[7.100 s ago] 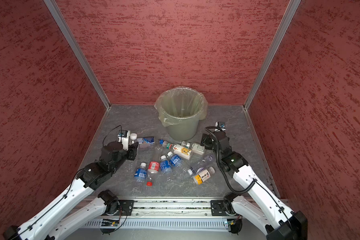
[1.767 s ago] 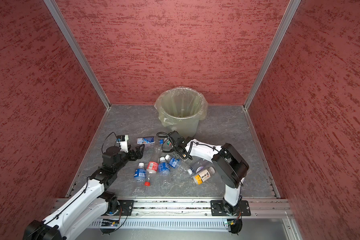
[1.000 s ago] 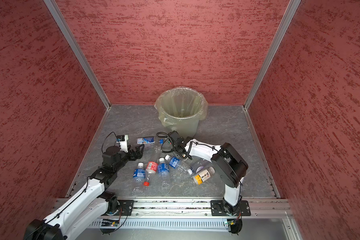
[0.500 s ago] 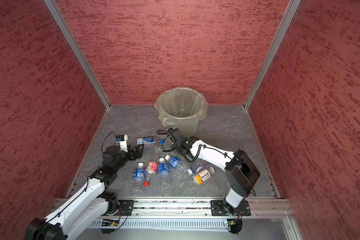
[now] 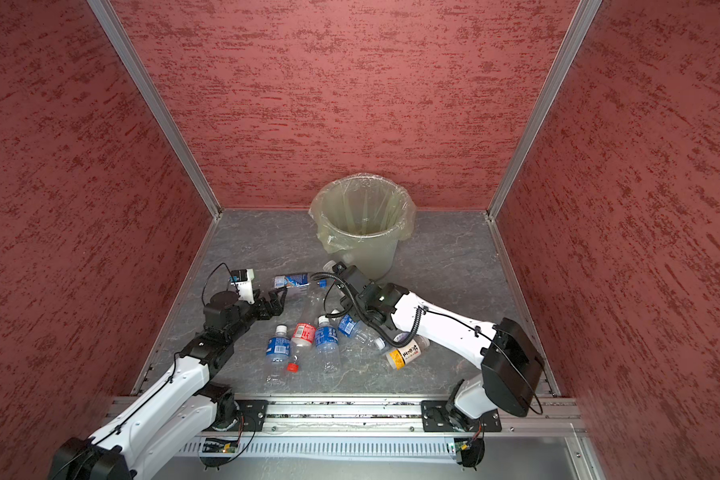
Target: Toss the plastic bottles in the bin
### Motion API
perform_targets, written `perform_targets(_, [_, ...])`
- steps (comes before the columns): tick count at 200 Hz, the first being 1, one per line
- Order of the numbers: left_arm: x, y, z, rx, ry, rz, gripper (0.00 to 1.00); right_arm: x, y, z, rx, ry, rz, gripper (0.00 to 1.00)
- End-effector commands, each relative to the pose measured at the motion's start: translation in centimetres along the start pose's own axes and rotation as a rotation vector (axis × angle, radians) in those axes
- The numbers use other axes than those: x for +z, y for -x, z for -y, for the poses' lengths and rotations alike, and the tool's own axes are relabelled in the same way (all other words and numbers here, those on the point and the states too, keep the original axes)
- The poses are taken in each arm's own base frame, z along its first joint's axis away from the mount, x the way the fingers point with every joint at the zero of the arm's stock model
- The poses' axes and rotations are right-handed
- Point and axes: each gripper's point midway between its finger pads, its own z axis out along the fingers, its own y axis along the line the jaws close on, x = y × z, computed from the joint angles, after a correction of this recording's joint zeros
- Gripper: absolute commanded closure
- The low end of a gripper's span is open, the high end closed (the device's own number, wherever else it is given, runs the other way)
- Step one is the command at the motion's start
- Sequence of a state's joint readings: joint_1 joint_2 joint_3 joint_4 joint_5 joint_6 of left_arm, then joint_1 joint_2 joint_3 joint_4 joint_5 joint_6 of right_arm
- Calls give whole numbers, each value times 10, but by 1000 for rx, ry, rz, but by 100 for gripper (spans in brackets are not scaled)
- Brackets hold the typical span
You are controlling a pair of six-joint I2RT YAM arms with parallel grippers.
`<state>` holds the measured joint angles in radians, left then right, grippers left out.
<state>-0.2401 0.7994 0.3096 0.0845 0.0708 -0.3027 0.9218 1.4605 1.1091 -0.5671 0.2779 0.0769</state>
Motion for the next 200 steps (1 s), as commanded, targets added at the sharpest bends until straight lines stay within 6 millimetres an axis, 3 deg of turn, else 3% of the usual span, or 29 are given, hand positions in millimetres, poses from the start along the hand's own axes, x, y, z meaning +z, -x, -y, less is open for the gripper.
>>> perform_targets(1, [1,4,0,-7,-9,18,0,-25,10,-2,33,10,77,53])
perform_targets(49, [1,3,-2,-15,-4,23,0,-64,20,-20,48,43,208,53])
perform_targets(79, [2,4,-2,-17,-7,26,0,-93,27,-21,79,65,320,53])
perform_targets(144, [3,2,-2,-16,-9,20,0,-157,43,16,246,8,584,52])
perform_targets(200, [3,2,-3,-16,-5,18,0,-195,49,47,351,-49,733,52])
